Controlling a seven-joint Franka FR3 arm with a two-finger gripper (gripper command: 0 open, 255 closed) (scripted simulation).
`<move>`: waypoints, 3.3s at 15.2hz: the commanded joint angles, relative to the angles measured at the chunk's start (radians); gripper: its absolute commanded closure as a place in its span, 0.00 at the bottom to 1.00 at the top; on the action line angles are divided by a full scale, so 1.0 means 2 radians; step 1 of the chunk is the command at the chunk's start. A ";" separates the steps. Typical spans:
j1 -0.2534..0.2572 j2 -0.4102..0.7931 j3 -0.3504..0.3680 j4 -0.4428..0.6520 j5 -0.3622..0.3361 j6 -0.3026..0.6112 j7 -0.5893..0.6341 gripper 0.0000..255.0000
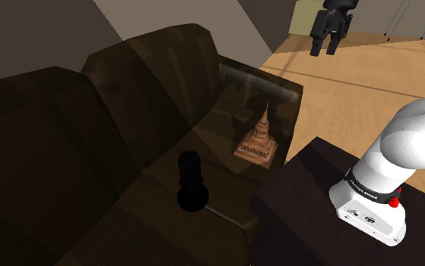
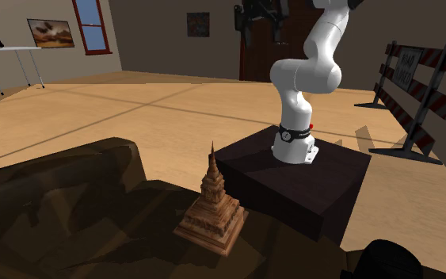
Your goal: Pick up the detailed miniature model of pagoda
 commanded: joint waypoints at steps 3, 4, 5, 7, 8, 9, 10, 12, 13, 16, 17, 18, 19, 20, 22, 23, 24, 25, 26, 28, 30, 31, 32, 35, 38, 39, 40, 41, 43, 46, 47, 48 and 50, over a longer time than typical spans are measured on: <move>0.002 -0.018 0.005 -0.046 -0.009 0.048 -0.012 0.00; 0.002 -0.025 0.007 -0.068 -0.013 0.073 -0.018 0.00; 0.003 -0.032 0.009 -0.090 -0.017 0.098 -0.024 0.00; 0.005 -0.042 0.013 -0.131 -0.026 0.150 -0.035 0.00; 0.006 -0.045 0.014 -0.151 -0.030 0.176 -0.040 0.00; 0.006 -0.047 0.016 -0.170 -0.034 0.204 -0.046 0.00; 0.007 -0.047 0.017 -0.189 -0.038 0.232 -0.051 0.00; 0.008 -0.043 0.019 -0.223 -0.047 0.291 -0.060 0.00; 0.008 -0.038 0.020 -0.239 -0.051 0.322 -0.065 0.00; 0.007 -0.011 0.022 -0.281 -0.066 0.422 -0.077 0.00; 0.005 0.003 0.023 -0.292 -0.072 0.458 -0.081 0.00; 0.004 0.020 0.024 -0.302 -0.078 0.495 -0.084 0.00; 0.001 0.039 0.025 -0.311 -0.084 0.533 -0.086 0.00; -0.002 0.060 0.027 -0.318 -0.092 0.573 -0.088 0.00; -0.014 0.112 0.033 -0.327 -0.109 0.654 -0.089 0.00; -0.023 0.141 0.039 -0.329 -0.120 0.696 -0.088 0.00; -0.036 0.171 0.048 -0.328 -0.133 0.738 -0.084 0.00; -0.056 0.203 0.062 -0.326 -0.151 0.779 -0.077 0.00; -0.069 0.218 0.072 -0.324 -0.159 0.797 -0.073 0.00; -0.087 0.238 0.087 -0.326 -0.170 0.819 -0.064 0.00; -0.112 0.258 0.109 -0.326 -0.183 0.842 -0.052 0.00; -0.130 0.269 0.125 -0.326 -0.191 0.853 -0.045 0.00; -0.152 0.279 0.144 -0.326 -0.201 0.864 -0.037 0.00; -0.201 0.295 0.189 -0.325 -0.215 0.882 -0.024 0.00; -0.200 0.295 0.189 -0.325 -0.214 0.882 -0.025 1.00; -0.200 0.295 0.189 -0.325 -0.214 0.882 -0.025 1.00; -0.199 0.294 0.189 -0.325 -0.214 0.882 -0.024 1.00; -0.202 0.295 0.192 -0.325 -0.215 0.882 -0.023 1.00; -0.205 0.297 0.195 -0.323 -0.215 0.883 -0.023 1.00; -0.167 0.285 0.158 -0.326 -0.208 0.871 -0.031 1.00; -0.141 0.275 0.133 -0.326 -0.201 0.860 -0.037 1.00; -0.120 0.265 0.115 -0.326 -0.194 0.848 -0.044 1.00; -0.091 0.244 0.089 -0.326 -0.180 0.826 -0.056 1.00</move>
